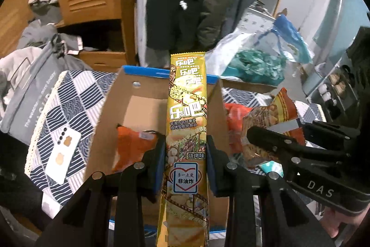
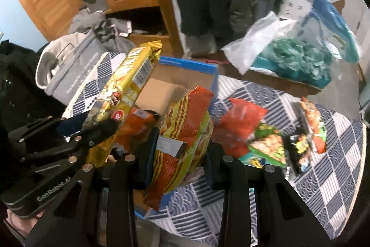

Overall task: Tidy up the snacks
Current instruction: 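Carry yellow bar with left gripper while right gripper carries orange bag into box, release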

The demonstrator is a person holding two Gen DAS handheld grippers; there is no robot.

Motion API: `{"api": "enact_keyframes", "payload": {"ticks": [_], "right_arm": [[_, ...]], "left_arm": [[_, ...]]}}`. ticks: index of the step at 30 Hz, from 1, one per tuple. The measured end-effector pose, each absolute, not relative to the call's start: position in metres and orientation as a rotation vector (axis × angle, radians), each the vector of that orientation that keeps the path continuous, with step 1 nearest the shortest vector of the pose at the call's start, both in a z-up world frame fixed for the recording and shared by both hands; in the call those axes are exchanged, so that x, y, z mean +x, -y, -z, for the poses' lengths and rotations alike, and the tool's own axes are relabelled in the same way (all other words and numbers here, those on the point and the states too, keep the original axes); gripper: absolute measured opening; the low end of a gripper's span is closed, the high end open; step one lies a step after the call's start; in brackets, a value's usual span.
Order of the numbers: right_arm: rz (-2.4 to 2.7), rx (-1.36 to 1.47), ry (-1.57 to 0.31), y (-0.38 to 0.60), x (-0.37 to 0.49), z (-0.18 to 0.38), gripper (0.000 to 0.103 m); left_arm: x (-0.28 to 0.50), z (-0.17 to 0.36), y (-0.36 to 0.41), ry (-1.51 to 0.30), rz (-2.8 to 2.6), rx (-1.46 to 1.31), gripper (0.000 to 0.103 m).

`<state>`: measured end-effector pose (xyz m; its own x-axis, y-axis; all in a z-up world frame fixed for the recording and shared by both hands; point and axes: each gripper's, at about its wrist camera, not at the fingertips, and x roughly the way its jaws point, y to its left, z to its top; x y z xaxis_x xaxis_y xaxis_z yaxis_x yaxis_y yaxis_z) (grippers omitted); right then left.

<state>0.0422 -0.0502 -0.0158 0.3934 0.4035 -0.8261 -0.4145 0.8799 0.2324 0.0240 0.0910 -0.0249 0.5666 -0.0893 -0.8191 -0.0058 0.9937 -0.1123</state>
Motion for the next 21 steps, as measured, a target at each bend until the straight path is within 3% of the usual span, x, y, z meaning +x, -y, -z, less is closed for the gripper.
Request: {"api": "enact_keyframes", "payload": {"ticks": [21], "right_arm": [[-0.549,-0.065,-1.138,-0.007,0.054,0.048,0.035]], "left_arm": [[0.022,0.052,-0.135,-1.022,-0.099,-0.117,0.034]]}}
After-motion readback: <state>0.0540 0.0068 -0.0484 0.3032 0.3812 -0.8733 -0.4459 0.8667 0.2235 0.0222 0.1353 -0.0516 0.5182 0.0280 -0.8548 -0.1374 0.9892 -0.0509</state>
